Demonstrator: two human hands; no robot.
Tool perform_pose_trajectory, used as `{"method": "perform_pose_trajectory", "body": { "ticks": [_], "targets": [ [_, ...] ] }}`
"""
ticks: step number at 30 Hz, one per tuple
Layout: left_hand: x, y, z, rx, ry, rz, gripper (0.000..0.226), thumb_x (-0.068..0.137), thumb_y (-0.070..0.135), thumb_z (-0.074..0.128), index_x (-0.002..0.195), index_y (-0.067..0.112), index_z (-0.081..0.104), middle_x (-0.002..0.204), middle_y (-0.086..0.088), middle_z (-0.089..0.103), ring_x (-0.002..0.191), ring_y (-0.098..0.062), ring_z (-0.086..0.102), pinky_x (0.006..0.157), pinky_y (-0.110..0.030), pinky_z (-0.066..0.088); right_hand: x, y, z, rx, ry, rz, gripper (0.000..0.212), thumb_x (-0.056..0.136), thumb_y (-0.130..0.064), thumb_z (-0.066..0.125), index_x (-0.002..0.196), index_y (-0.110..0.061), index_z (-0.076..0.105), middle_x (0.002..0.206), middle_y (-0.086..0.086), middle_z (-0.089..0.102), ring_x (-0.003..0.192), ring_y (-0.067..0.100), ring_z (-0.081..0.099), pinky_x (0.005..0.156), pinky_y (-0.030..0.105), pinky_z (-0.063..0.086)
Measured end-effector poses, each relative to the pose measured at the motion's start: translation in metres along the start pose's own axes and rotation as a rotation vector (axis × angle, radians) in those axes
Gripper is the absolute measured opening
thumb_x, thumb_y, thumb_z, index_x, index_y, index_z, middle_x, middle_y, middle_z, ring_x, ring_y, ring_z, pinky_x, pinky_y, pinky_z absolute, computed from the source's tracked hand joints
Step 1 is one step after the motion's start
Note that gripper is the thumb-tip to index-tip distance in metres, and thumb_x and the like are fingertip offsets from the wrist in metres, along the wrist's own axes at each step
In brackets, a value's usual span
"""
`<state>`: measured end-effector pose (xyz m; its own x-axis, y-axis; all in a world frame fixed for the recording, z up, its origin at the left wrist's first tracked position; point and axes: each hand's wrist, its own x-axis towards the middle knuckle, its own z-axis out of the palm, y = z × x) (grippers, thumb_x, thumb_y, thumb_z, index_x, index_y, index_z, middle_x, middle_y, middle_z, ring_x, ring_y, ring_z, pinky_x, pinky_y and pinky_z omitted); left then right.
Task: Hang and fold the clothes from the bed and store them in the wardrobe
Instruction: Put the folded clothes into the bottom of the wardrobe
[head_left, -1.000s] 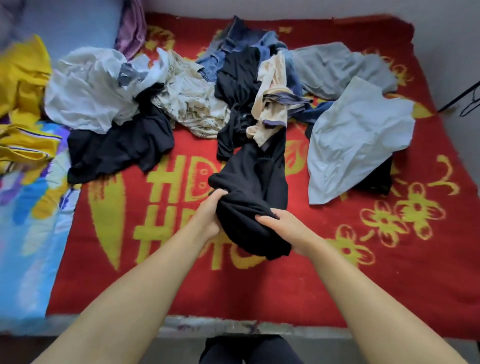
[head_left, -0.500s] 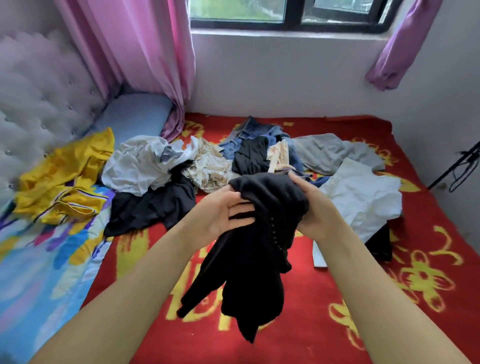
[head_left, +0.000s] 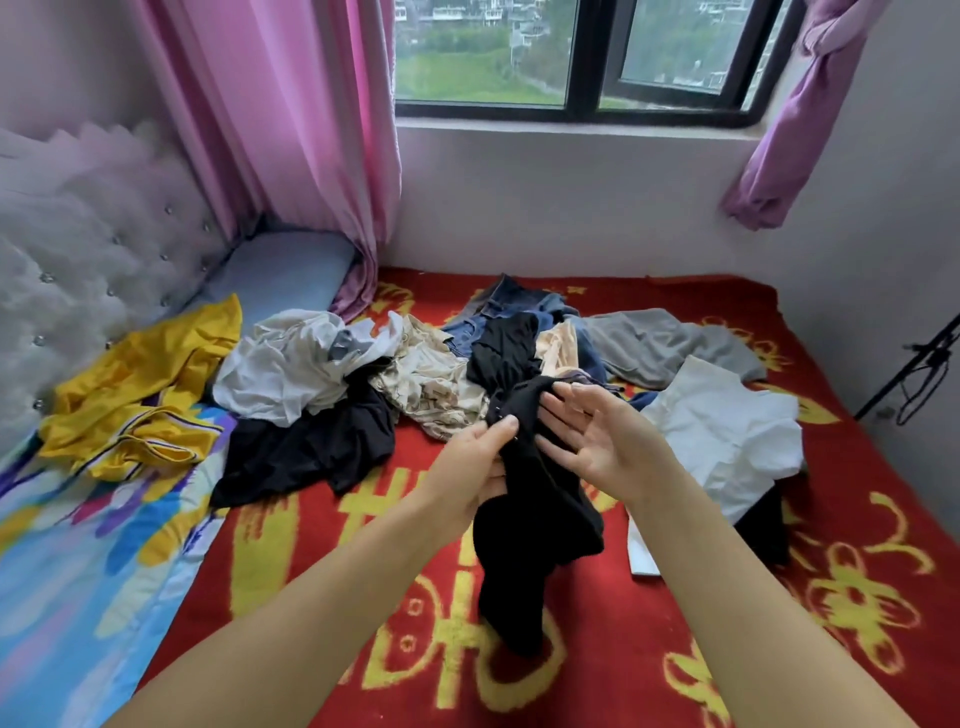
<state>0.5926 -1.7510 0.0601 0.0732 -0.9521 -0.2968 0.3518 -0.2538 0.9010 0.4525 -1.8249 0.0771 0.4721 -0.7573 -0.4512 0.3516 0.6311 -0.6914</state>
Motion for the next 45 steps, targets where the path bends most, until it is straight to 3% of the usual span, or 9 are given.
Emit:
{"method": "perform_pose_trajectory", "body": {
  "ticks": [5,10,15,18,21,24,27,38,45],
  "targets": [
    [0.006,0.011,0.003,-0.197,0.04,0.056,0.023,0.102,0.016,0.042,0.097,0.006,0.063,0.077,-0.007,0.073,0.068,-0.017,0.071,0.057,-0.028,0.057,-0.008,0.015,-0.005,-0.935,-0.24,-0.158,0.036,0.091,-0.027,0.067,0.124,-0.034,0.055,0.106,-0.008,0.07,0.102,0.01,0.065,0.09,0.031,0.049],
    [0.017,0.023,0.01,-0.138,0.165,0.037,0.021,0.099,0.015,0.045,0.087,0.004,0.059,0.07,-0.01,0.069,0.068,-0.023,0.069,0.066,-0.035,0.057,0.001,0.022,0.015,-1.392,-0.039,-0.477,0.011,0.088,-0.013,0.056,0.08,-0.021,0.058,0.075,-0.005,0.061,0.065,0.007,0.054,0.064,0.03,0.042],
    [0.026,0.057,-0.007,0.436,0.278,0.346,0.011,0.094,0.009,0.051,0.097,0.018,0.056,0.101,-0.009,0.063,0.091,-0.016,0.063,0.085,-0.033,0.052,-0.001,-0.004,0.027,-1.3,-0.001,-0.445,0.021,0.092,-0.013,0.049,0.105,-0.016,0.065,0.075,0.0,0.063,0.055,0.008,0.052,0.05,0.023,0.036],
    [0.02,0.072,-0.018,0.796,-0.2,0.456,0.053,0.073,0.006,0.047,0.118,0.032,0.054,0.122,-0.006,0.058,0.114,-0.016,0.055,0.096,-0.03,0.044,-0.013,-0.028,0.04,-1.31,-0.206,-0.479,0.028,0.084,-0.012,0.051,0.09,-0.033,0.069,0.079,0.004,0.069,0.064,0.018,0.061,0.058,0.033,0.046],
    [0.018,0.087,-0.018,0.931,-0.462,0.283,0.05,0.073,0.017,0.052,0.117,0.041,0.052,0.107,-0.015,0.061,0.091,-0.024,0.058,0.076,-0.039,0.044,-0.022,-0.048,0.046,-1.343,-0.208,-0.583,0.026,0.072,-0.023,0.05,0.074,-0.045,0.065,0.076,-0.007,0.069,0.067,0.011,0.062,0.058,0.026,0.047],
    [0.023,0.096,-0.018,1.008,-0.26,0.5,0.004,0.081,0.018,0.055,0.08,0.02,0.058,0.071,0.0,0.054,0.067,-0.013,0.051,0.064,-0.034,0.04,-0.015,-0.06,0.039,-1.397,-0.055,-0.716,0.011,0.073,-0.024,0.055,0.075,-0.035,0.056,0.071,-0.006,0.061,0.068,0.006,0.049,0.055,0.019,0.034],
    [0.022,0.098,-0.011,0.893,-0.121,0.564,0.019,0.077,0.019,0.053,0.061,0.029,0.055,0.059,0.011,0.048,0.054,-0.007,0.046,0.054,-0.026,0.036,0.005,-0.053,0.029,-1.508,0.082,-0.87,0.022,0.079,-0.005,0.06,0.076,-0.026,0.052,0.07,-0.002,0.058,0.071,0.017,0.049,0.055,0.02,0.032],
    [0.024,0.116,-0.065,0.761,0.224,0.561,0.011,0.09,0.015,0.065,0.081,0.015,0.072,0.052,0.015,0.056,0.046,0.005,0.047,0.046,-0.012,0.036,0.029,-0.077,-0.03,-1.362,0.371,-0.742,0.024,0.084,0.004,0.056,0.096,-0.012,0.07,0.079,0.0,0.064,0.074,0.014,0.059,0.062,0.024,0.039],
    [0.018,0.119,-0.091,0.916,0.097,0.423,0.016,0.091,0.014,0.065,0.077,0.023,0.062,0.059,0.013,0.055,0.058,-0.002,0.051,0.054,-0.013,0.038,0.006,-0.102,0.012,-0.913,-0.067,-0.861,0.022,0.096,-0.012,0.056,0.084,-0.023,0.07,0.074,-0.007,0.064,0.069,0.006,0.055,0.062,0.02,0.044]
  ]
}}
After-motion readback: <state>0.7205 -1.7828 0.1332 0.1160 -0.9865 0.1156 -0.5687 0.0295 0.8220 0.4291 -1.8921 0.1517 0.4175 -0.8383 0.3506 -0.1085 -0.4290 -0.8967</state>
